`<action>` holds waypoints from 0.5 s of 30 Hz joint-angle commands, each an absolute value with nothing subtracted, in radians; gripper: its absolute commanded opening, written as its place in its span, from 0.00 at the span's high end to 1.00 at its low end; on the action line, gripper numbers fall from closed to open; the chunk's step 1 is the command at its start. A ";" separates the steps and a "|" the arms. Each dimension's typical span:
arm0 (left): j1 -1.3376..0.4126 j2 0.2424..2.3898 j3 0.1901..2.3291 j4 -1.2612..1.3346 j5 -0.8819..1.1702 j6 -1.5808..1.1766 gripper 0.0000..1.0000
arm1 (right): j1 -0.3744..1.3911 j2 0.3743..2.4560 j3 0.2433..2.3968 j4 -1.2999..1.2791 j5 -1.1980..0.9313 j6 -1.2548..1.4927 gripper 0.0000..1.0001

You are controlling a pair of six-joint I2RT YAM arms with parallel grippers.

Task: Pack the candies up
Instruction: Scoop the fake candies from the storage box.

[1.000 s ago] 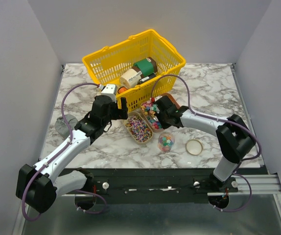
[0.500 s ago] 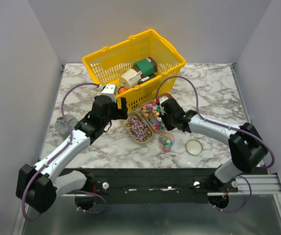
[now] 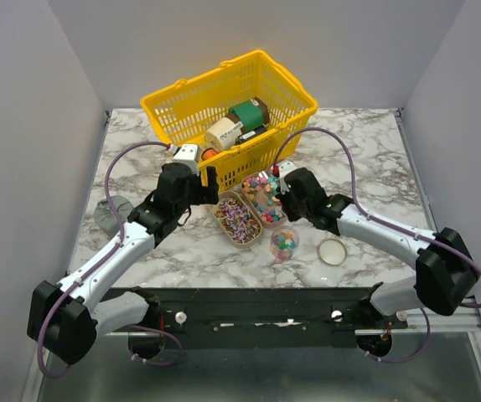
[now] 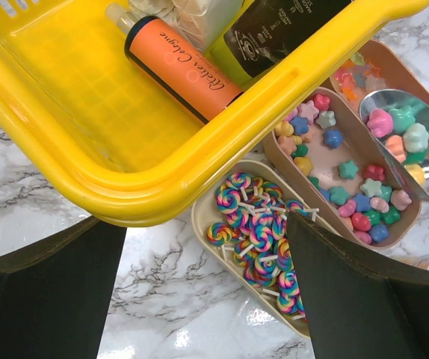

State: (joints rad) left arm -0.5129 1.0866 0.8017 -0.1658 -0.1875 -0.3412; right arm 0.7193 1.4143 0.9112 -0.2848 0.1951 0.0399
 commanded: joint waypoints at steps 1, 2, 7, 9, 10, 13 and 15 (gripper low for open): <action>-0.518 1.081 0.798 -0.155 -0.210 -0.333 0.01 | 0.727 1.382 0.913 -0.227 0.236 0.031 0.99; -0.518 1.081 0.796 -0.155 -0.212 -0.334 0.01 | 0.729 1.384 0.917 -0.226 0.235 0.032 0.99; -0.519 1.080 0.798 -0.155 -0.210 -0.334 0.01 | 0.738 1.385 0.965 -0.323 0.213 0.063 0.99; -0.518 1.080 0.795 -0.155 -0.212 -0.334 0.01 | 0.736 1.379 1.006 -0.383 0.206 0.089 0.99; -0.518 1.080 0.795 -0.155 -0.212 -0.334 0.01 | 0.738 1.373 1.017 -0.447 0.203 0.098 0.99; -0.518 1.084 0.795 -0.153 -0.213 -0.334 0.01 | 0.739 1.318 1.037 -0.547 0.186 0.126 0.99; -0.518 1.086 0.798 -0.155 -0.215 -0.333 0.01 | 0.739 1.270 1.045 -0.593 0.160 0.143 0.99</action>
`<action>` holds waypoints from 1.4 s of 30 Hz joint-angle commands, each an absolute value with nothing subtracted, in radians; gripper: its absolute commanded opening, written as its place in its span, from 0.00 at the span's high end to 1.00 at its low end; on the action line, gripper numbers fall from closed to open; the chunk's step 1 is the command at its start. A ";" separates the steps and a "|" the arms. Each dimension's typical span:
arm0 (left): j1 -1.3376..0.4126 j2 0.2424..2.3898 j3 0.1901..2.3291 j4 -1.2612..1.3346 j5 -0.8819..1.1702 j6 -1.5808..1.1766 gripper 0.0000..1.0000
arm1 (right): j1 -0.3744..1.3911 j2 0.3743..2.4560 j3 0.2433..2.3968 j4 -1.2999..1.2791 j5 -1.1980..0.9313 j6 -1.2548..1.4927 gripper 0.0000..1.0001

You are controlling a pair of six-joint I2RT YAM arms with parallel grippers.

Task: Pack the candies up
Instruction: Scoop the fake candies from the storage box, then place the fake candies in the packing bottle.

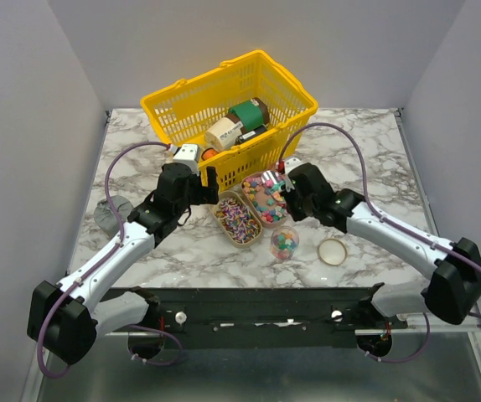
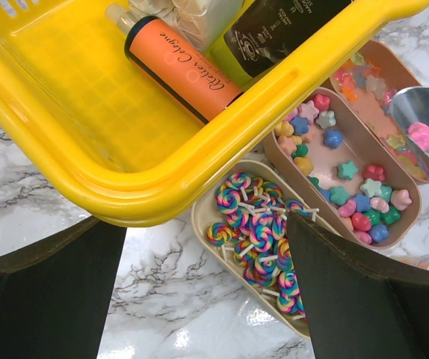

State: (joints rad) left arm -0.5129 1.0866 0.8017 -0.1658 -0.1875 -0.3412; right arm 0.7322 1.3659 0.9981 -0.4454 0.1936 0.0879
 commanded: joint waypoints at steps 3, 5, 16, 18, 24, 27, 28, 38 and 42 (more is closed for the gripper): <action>-0.518 1.091 0.796 -0.153 -0.215 -0.334 0.01 | 0.739 1.240 1.063 -0.714 0.146 0.202 0.99; -0.518 1.094 0.795 -0.153 -0.213 -0.336 0.01 | 0.739 1.243 1.104 -0.842 0.123 0.248 0.99; -0.518 1.109 0.792 -0.158 -0.215 -0.342 0.01 | 0.802 1.129 1.040 -1.025 -0.044 0.319 0.99; -0.519 1.115 0.795 -0.156 -0.209 -0.344 0.01 | 0.810 1.111 1.007 -1.040 -0.051 0.328 0.99; -0.518 1.121 0.798 -0.160 -0.209 -0.345 0.01 | 0.813 1.106 0.982 -1.109 -0.103 0.344 0.99; -0.518 1.121 0.798 -0.161 -0.209 -0.347 0.01 | 0.813 1.132 1.006 -1.152 -0.095 0.365 0.99; -0.518 1.121 0.798 -0.161 -0.210 -0.345 0.01 | 0.813 1.156 1.017 -1.179 -0.078 0.370 0.99; -0.518 1.121 0.801 -0.158 -0.210 -0.344 0.01 | 0.813 1.213 1.063 -1.287 -0.069 0.390 0.99; -0.518 1.123 0.801 -0.158 -0.209 -0.344 0.01 | 0.815 1.216 1.097 -1.322 -0.057 0.391 0.99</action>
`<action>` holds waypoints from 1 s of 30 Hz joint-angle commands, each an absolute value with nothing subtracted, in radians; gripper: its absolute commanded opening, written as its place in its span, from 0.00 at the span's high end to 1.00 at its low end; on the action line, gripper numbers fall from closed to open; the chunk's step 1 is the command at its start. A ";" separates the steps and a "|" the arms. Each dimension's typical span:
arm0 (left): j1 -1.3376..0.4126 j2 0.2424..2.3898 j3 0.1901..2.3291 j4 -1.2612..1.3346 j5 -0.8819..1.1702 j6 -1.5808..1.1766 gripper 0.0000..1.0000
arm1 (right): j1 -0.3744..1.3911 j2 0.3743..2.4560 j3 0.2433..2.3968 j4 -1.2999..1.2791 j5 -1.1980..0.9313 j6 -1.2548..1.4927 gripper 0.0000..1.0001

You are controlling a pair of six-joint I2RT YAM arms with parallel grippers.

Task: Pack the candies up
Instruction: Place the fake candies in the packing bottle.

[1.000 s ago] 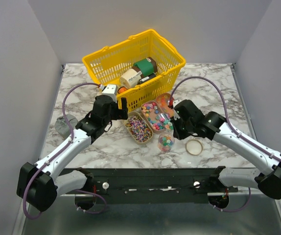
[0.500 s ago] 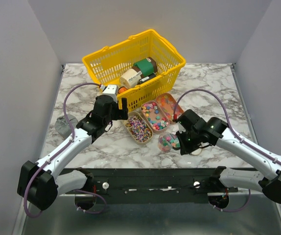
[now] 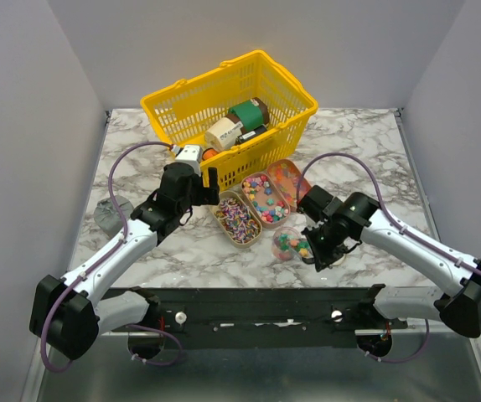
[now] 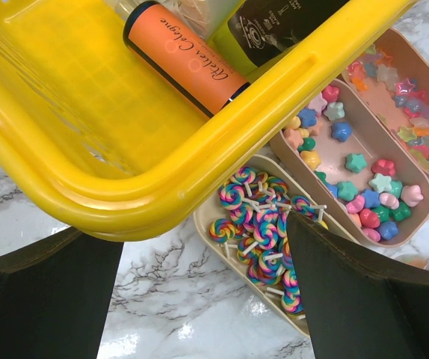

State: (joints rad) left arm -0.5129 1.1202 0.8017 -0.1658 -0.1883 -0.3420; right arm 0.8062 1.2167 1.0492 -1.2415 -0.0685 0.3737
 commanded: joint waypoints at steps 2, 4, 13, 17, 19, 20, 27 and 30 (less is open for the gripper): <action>-0.518 1.124 0.802 -0.156 -0.207 -0.344 0.01 | 0.813 1.221 1.117 -1.338 -0.055 0.393 0.99; -0.518 1.126 0.804 -0.156 -0.204 -0.345 0.01 | 0.813 1.230 1.130 -1.353 -0.061 0.393 0.99; -0.518 1.123 0.801 -0.158 -0.207 -0.347 0.01 | 0.813 1.247 1.152 -1.427 -0.095 0.380 0.99; -0.520 1.120 0.801 -0.160 -0.209 -0.347 0.01 | 0.813 1.246 1.178 -1.440 -0.091 0.377 0.99; -0.518 1.118 0.801 -0.160 -0.210 -0.348 0.01 | 0.813 1.240 1.207 -1.439 -0.091 0.367 0.99; -0.518 1.117 0.801 -0.160 -0.209 -0.347 0.01 | 0.813 1.238 1.218 -1.437 -0.087 0.367 0.99; -0.519 1.109 0.801 -0.169 -0.218 -0.347 0.01 | 0.815 1.238 1.325 -1.341 -0.101 0.305 0.99; -0.518 1.101 0.801 -0.175 -0.225 -0.350 0.01 | 0.815 1.273 1.339 -1.272 -0.133 0.282 0.99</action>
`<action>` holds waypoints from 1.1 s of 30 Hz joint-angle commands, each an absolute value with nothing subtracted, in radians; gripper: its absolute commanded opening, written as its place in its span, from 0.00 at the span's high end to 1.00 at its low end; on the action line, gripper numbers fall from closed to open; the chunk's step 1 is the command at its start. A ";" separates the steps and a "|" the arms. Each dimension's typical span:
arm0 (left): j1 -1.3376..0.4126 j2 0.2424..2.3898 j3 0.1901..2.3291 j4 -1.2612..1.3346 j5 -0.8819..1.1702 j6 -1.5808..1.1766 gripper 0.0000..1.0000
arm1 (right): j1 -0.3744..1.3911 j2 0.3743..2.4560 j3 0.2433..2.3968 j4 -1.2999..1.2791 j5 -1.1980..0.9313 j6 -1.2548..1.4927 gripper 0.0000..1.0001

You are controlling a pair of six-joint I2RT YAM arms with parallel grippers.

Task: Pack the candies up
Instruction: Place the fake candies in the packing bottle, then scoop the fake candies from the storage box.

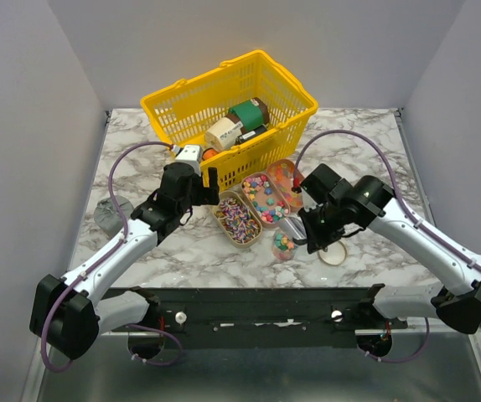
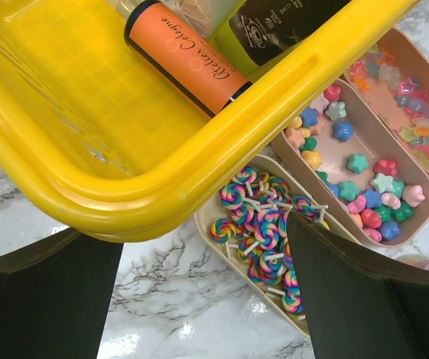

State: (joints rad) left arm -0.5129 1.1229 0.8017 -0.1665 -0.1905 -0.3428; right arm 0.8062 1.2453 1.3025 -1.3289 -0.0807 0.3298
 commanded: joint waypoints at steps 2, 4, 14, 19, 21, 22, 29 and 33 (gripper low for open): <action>-0.518 1.091 0.798 -0.176 -0.224 -0.351 0.01 | 0.822 1.305 1.335 -1.235 -0.141 0.281 0.99; -0.519 1.086 0.795 -0.173 -0.224 -0.353 0.01 | 0.831 1.331 1.338 -1.215 -0.133 0.276 0.99; -0.520 1.062 0.798 -0.207 -0.241 -0.365 0.01 | 0.907 1.595 1.450 -1.213 -0.118 0.232 0.99; -0.520 1.043 0.787 -0.267 -0.172 -0.432 0.01 | 0.907 1.696 1.515 -1.216 -0.083 0.195 0.99; -0.520 1.040 0.758 -0.270 -0.135 -0.474 0.01 | 0.908 1.724 1.558 -1.215 -0.077 0.187 0.99; -0.520 1.039 0.750 -0.264 -0.106 -0.482 0.01 | 0.907 1.736 1.571 -1.218 -0.074 0.183 0.99; -0.520 1.150 0.785 -0.314 -0.072 -0.551 0.13 | 0.908 1.825 1.624 -1.230 -0.049 0.155 0.99; -0.520 1.248 0.834 -0.362 -0.083 -0.584 0.32 | 0.908 1.836 1.621 -1.226 -0.043 0.153 0.99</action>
State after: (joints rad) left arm -0.5148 1.1637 0.7738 -0.2874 -0.0982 -0.5266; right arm 0.9024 1.8206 1.5967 -1.2213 -0.0738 0.1741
